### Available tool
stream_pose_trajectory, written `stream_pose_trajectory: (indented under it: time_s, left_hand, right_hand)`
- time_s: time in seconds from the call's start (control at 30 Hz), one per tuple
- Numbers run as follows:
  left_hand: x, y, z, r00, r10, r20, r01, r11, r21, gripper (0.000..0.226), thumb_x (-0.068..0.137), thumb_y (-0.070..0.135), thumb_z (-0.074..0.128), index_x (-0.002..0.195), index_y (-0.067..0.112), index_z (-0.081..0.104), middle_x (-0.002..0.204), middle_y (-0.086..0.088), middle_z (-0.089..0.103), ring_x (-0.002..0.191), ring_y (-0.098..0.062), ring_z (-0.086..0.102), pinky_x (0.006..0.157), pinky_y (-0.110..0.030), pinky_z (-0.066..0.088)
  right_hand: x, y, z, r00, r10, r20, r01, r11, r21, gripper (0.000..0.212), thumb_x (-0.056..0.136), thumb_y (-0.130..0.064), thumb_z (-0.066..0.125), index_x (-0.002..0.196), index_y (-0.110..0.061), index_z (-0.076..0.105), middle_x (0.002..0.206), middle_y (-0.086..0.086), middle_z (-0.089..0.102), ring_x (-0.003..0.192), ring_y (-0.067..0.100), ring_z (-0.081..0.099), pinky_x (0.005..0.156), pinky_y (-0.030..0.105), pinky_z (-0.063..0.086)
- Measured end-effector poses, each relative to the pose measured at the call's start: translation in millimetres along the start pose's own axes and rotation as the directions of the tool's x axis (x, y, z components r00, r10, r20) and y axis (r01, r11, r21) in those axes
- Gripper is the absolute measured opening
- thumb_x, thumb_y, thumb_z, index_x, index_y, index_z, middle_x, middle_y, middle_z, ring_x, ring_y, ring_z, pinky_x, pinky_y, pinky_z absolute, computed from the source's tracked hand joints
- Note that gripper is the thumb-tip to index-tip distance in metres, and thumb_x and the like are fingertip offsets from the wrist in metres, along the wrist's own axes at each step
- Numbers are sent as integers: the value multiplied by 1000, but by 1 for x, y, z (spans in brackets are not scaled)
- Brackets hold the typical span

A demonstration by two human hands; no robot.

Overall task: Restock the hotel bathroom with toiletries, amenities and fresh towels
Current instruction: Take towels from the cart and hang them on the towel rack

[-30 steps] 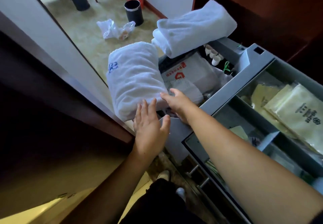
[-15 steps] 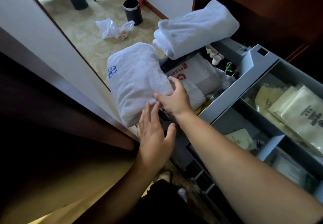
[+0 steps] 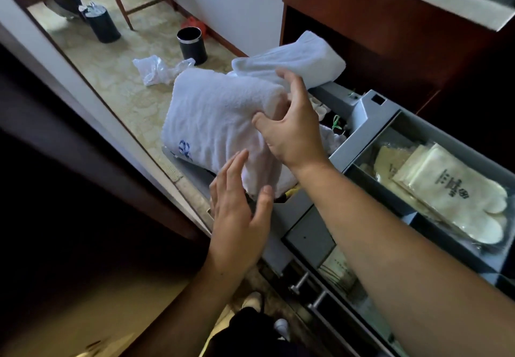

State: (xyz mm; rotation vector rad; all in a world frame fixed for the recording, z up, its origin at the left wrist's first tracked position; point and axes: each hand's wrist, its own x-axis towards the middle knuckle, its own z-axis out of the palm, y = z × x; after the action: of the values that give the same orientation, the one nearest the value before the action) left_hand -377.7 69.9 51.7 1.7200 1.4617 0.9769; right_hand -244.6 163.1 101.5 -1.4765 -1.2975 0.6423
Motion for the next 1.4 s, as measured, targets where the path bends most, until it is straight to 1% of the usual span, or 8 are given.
stream_pose_trajectory:
  time_s: [0.13, 0.33, 0.53, 0.6, 0.7, 0.87, 1.13, 1.4]
  left_hand:
    - [11, 8, -2, 999, -7, -35, 3, 996, -88, 55, 98, 47, 48, 151, 45, 31, 147, 29, 33, 146, 7, 23, 114, -12, 17]
    - [37, 18, 17, 996, -90, -26, 76, 938, -337, 58, 98, 51, 44, 154, 35, 35, 158, 14, 34, 148, -6, 33, 122, -36, 30]
    - [87, 29, 39, 940, -336, -53, 239, 763, -600, 53, 111, 39, 38, 160, 21, 31, 152, 6, 44, 131, -5, 47, 97, -18, 37]
    - [110, 24, 44, 929, -371, -6, 274, 696, -663, 50, 109, 46, 36, 155, 26, 39, 139, 13, 53, 117, 4, 53, 91, -15, 40]
    - [133, 7, 52, 899, -409, 159, 390, 581, -714, 66, 92, 75, 39, 137, 32, 63, 126, 7, 73, 119, -15, 66, 103, -35, 48]
    - [118, 14, 59, 846, -353, 399, 511, 330, -794, 62, 98, 70, 38, 135, 29, 67, 123, 0, 76, 117, -28, 70, 94, -42, 57]
    - [95, 25, 76, 702, -330, 631, 706, 441, -554, 86, 92, 87, 20, 116, 24, 72, 112, -11, 79, 104, -35, 73, 90, -49, 52]
    - [80, 29, 74, 476, -90, 875, 773, 516, -368, 106, 87, 90, 14, 131, 14, 73, 143, -18, 62, 129, -40, 62, 109, -58, 43]
  right_hand:
    - [11, -24, -34, 990, -121, -67, 120, 993, -22, 65, 84, -9, 72, 142, -17, 45, 103, -10, 63, 88, -5, 63, 85, 20, 54]
    - [2, -53, -86, 967, -248, -57, 231, 950, -210, 64, 78, -8, 71, 138, -17, 50, 76, -4, 60, 70, 11, 61, 69, 18, 50]
    - [-19, -81, -139, 953, -300, 32, 293, 895, -336, 66, 79, -9, 71, 140, -19, 49, 79, -18, 55, 76, 1, 58, 76, 11, 44]
    - [-28, -91, -156, 948, -308, 74, 314, 884, -347, 68, 80, -7, 72, 143, -19, 47, 84, -14, 59, 82, 4, 62, 82, 15, 48]
    - [-41, -105, -182, 944, -311, 113, 330, 892, -310, 71, 81, -3, 72, 145, -18, 43, 92, 2, 66, 87, 16, 67, 86, 28, 55]
    - [-62, -117, -222, 949, -307, 78, 315, 937, -147, 61, 89, 7, 64, 141, -9, 37, 102, 7, 67, 85, 22, 70, 73, 30, 56]
    - [-93, -51, -287, 960, 67, -271, -92, 993, -79, 52, 94, -8, 64, 138, -27, 44, 108, 11, 71, 91, 17, 73, 79, 32, 61]
    - [-146, 18, -330, 704, 553, -446, -495, 832, 250, 31, 87, -29, 72, 117, -35, 68, 113, 7, 75, 101, 27, 75, 86, 45, 60]
